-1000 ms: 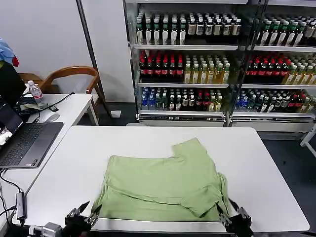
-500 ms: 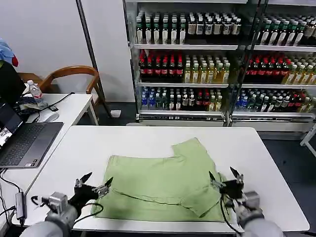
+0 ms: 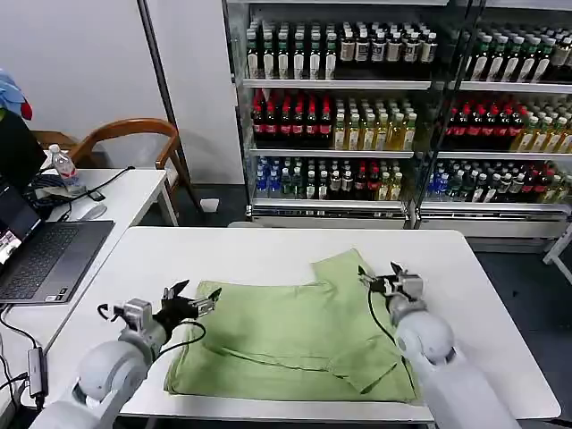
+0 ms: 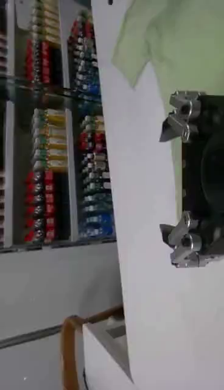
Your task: Fold and organize the clothes.
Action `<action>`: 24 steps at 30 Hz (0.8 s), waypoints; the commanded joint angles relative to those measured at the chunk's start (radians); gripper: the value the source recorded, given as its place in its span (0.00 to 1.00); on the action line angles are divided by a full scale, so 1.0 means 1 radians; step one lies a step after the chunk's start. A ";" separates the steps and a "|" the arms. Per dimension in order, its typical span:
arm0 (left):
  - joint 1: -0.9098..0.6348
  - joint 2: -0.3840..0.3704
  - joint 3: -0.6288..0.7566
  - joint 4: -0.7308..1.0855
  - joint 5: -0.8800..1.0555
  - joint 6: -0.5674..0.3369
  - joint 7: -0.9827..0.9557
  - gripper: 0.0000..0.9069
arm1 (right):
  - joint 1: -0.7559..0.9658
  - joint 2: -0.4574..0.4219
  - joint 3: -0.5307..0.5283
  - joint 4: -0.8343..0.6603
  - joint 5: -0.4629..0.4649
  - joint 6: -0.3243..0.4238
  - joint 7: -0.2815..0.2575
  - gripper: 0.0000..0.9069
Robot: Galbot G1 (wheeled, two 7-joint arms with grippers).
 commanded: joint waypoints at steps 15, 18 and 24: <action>-0.192 0.007 0.112 0.329 0.039 -0.039 0.108 1.00 | 0.290 0.113 -0.117 -0.477 -0.039 0.110 -0.090 1.00; -0.196 0.006 0.112 0.345 0.039 -0.042 0.110 1.00 | 0.293 0.117 -0.133 -0.483 -0.040 0.111 -0.092 1.00; -0.202 -0.001 0.111 0.358 0.039 -0.051 0.108 1.00 | 0.290 0.123 -0.149 -0.495 -0.045 0.109 -0.088 1.00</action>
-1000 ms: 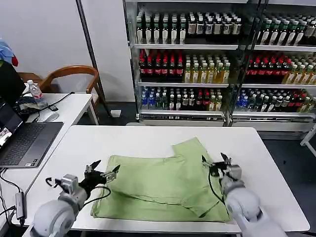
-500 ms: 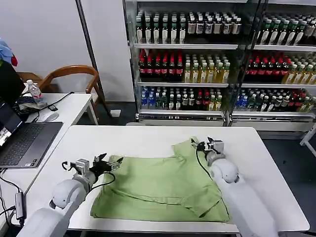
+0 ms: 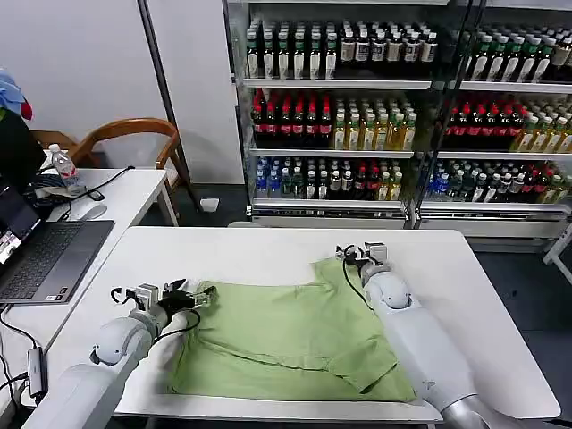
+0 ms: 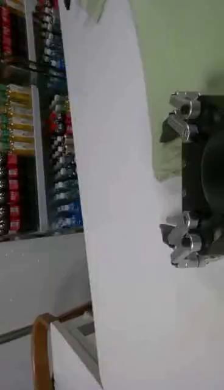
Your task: Fold and organize the clothes.
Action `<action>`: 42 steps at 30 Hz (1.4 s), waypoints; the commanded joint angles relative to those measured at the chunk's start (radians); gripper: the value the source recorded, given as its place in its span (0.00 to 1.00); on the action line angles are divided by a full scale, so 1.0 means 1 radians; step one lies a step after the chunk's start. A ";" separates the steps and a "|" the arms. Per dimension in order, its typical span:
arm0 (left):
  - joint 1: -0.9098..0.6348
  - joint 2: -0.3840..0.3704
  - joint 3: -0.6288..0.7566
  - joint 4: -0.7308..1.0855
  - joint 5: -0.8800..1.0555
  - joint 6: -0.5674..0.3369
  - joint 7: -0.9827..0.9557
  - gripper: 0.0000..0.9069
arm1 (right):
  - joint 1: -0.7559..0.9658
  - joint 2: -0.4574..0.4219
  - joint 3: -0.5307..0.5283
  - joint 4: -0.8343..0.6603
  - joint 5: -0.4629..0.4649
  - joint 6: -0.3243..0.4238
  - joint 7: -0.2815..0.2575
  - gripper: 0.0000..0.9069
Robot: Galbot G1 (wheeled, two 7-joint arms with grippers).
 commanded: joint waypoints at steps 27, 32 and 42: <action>-0.009 -0.015 0.023 0.015 0.008 -0.009 0.022 0.06 | -0.010 -0.012 -0.010 0.037 0.049 -0.006 -0.001 0.00; 0.026 -0.011 -0.003 -0.033 -0.004 -0.024 0.021 0.06 | -0.061 -0.046 0.002 0.196 0.059 -0.013 0.008 0.00; 0.218 0.042 -0.111 -0.284 -0.053 -0.043 -0.011 0.06 | -0.312 -0.202 0.102 0.622 0.166 -0.078 0.055 0.00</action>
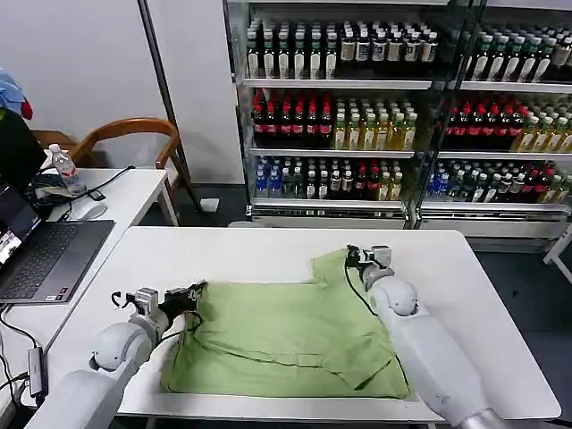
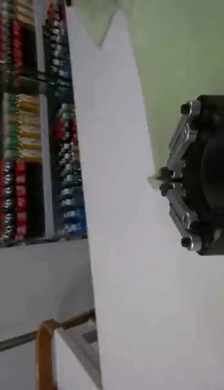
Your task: Fold and organize the clothes.
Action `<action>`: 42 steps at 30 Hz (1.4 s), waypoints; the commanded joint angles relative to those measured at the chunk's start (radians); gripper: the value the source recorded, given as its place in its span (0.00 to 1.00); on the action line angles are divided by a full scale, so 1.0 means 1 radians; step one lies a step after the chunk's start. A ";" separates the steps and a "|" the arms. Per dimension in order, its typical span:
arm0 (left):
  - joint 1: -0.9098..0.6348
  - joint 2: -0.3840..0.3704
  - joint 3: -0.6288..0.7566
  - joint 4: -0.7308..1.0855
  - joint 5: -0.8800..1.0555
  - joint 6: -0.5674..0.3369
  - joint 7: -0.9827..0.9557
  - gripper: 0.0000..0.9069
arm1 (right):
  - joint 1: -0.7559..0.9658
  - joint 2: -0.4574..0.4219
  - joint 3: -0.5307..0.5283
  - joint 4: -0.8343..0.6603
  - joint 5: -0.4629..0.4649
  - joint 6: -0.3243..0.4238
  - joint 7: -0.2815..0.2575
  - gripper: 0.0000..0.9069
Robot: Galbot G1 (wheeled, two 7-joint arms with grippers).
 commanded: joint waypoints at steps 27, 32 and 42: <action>0.430 0.028 -0.253 -0.400 -0.025 -0.038 -0.011 0.06 | -0.644 -0.216 0.271 0.655 0.011 -0.001 0.021 0.00; 0.494 0.011 -0.265 -0.434 0.011 -0.035 -0.011 0.06 | -0.708 -0.222 0.314 0.683 0.011 0.009 0.021 0.00; 0.533 -0.003 -0.294 -0.392 0.038 -0.059 -0.002 0.06 | -0.846 -0.218 0.359 0.756 -0.011 0.019 0.038 0.00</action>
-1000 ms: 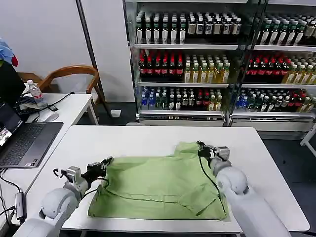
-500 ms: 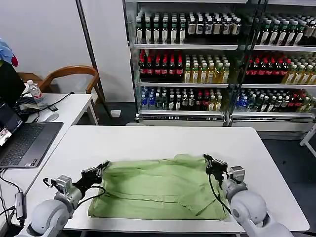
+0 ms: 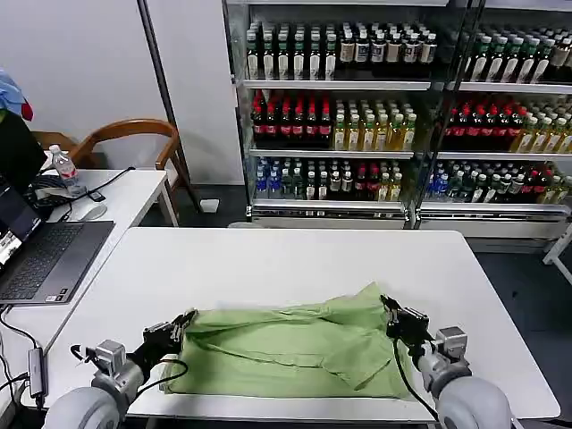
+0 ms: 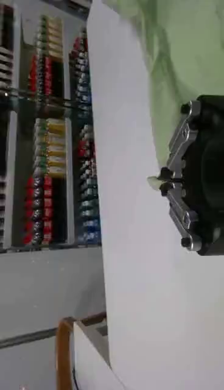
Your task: Fold and organize the clothes.
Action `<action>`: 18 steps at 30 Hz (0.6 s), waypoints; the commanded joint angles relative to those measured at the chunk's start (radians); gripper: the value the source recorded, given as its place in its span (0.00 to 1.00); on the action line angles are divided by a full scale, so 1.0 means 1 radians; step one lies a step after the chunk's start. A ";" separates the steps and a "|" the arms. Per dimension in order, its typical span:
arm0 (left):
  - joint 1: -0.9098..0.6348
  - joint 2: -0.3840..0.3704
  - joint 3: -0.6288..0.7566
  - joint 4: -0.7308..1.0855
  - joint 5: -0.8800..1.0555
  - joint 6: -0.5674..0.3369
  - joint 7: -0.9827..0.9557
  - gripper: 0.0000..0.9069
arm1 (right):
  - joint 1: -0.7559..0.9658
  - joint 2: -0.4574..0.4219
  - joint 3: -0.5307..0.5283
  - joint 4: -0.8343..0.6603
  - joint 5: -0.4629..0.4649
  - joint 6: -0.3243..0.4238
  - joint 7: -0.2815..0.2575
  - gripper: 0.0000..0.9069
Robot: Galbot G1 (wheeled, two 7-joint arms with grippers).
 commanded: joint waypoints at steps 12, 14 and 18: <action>0.055 -0.015 -0.029 -0.010 0.018 -0.014 0.007 0.06 | -0.213 0.007 0.070 0.173 -0.046 -0.032 0.045 0.00; 0.058 -0.015 -0.030 -0.013 0.018 -0.011 0.008 0.06 | -0.210 0.007 0.072 0.149 -0.047 -0.033 0.057 0.00; 0.065 -0.014 -0.036 -0.020 0.017 0.001 0.010 0.06 | -0.213 0.004 0.080 0.114 -0.050 -0.030 0.056 0.00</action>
